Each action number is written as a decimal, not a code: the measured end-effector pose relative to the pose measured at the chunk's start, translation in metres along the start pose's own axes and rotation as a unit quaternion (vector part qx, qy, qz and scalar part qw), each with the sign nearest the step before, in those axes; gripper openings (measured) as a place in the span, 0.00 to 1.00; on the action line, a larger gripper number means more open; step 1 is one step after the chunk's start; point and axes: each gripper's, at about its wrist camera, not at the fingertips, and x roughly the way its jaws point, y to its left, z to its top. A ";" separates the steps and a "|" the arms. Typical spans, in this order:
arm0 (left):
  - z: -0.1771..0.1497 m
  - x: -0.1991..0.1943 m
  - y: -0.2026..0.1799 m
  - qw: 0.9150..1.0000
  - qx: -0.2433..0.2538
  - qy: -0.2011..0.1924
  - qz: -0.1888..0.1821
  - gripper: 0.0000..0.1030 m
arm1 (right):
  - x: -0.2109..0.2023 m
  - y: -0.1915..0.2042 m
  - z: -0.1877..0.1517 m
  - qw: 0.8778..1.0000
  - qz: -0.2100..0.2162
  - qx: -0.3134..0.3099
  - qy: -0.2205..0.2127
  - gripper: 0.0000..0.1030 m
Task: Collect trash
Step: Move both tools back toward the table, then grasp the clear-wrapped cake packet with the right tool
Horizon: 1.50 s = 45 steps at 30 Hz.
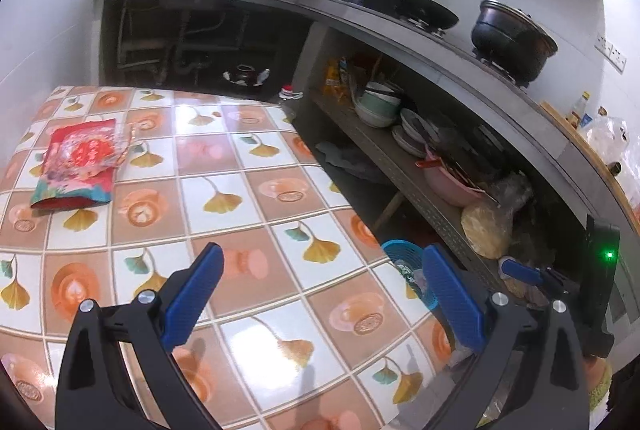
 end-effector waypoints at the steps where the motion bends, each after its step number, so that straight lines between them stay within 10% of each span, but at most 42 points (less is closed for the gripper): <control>1: -0.001 -0.002 0.003 1.000 -0.003 -0.001 0.002 0.94 | 0.001 0.004 0.001 1.000 -0.004 -0.005 0.001 0.92; 17: -0.015 -0.037 0.100 0.994 -0.077 -0.035 0.067 0.94 | 0.032 0.083 0.023 0.993 0.017 -0.111 -0.018 0.92; 26: -0.002 -0.041 0.167 0.984 -0.111 -0.045 0.135 0.93 | 0.068 0.123 0.080 0.979 0.179 -0.092 0.020 0.92; 34: 0.035 -0.021 0.224 0.972 -0.147 -0.035 0.182 0.76 | 0.161 0.178 0.156 0.934 0.334 0.001 0.129 0.92; 45: 0.046 0.031 0.259 0.965 -0.135 0.042 0.221 0.72 | 0.272 0.261 0.188 0.932 0.303 0.012 0.198 0.73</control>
